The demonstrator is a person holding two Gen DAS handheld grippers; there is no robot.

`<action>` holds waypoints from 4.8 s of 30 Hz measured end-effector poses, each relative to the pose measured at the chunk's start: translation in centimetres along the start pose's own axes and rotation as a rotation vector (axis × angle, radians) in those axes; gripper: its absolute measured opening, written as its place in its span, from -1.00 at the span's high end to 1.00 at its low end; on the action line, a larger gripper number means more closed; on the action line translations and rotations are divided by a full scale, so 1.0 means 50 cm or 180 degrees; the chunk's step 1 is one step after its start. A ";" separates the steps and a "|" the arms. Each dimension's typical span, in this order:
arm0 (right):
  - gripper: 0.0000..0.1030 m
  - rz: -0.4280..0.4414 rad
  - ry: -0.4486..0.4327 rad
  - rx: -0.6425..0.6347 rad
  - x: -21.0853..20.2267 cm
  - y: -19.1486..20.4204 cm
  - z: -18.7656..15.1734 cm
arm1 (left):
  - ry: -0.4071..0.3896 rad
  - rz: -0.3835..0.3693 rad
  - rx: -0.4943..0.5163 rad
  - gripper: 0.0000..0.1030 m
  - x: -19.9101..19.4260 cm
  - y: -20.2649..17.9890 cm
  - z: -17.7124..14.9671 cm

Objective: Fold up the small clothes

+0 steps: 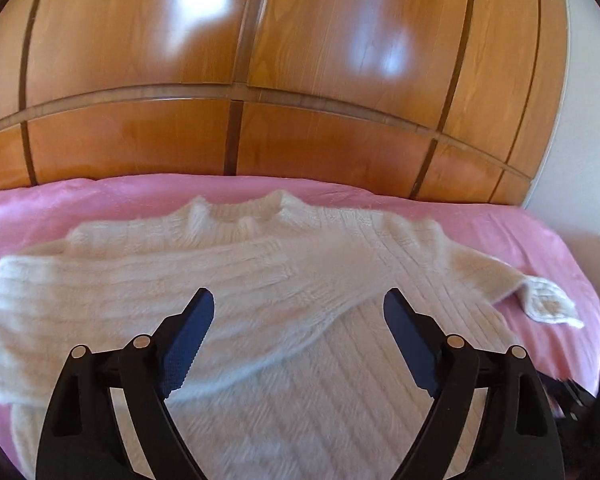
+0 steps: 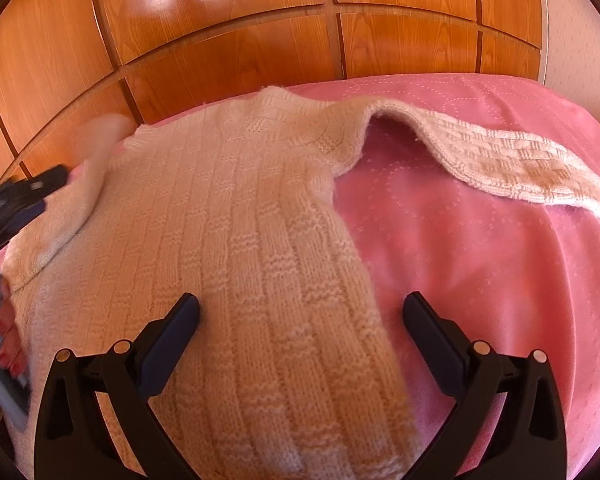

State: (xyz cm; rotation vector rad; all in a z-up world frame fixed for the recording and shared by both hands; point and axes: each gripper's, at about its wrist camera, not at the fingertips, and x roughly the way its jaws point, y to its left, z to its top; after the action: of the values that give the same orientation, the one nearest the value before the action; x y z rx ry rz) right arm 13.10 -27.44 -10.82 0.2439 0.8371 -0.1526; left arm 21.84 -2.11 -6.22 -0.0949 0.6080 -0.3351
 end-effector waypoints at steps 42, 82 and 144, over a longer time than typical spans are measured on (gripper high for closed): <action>0.42 0.0270 -0.0517 0.2937 0.011 -0.485 0.093 | 0.0707 0.1220 -0.0696 -0.85 -0.022 0.215 -0.116; -0.96 0.0375 -0.0491 -0.0296 0.017 0.136 0.142 | 0.0665 0.1233 -0.0682 -0.88 -0.014 0.214 -0.120; -0.96 -0.0515 -0.0338 0.1043 0.018 -0.054 0.123 | -0.0183 -0.0070 -0.1862 -0.44 -0.017 0.213 -0.091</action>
State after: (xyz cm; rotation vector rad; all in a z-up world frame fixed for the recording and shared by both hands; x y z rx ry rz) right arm 17.47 -31.73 -7.93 0.4718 0.7231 -0.4524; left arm 21.55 8.27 -11.46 -0.6705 0.6334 -0.1661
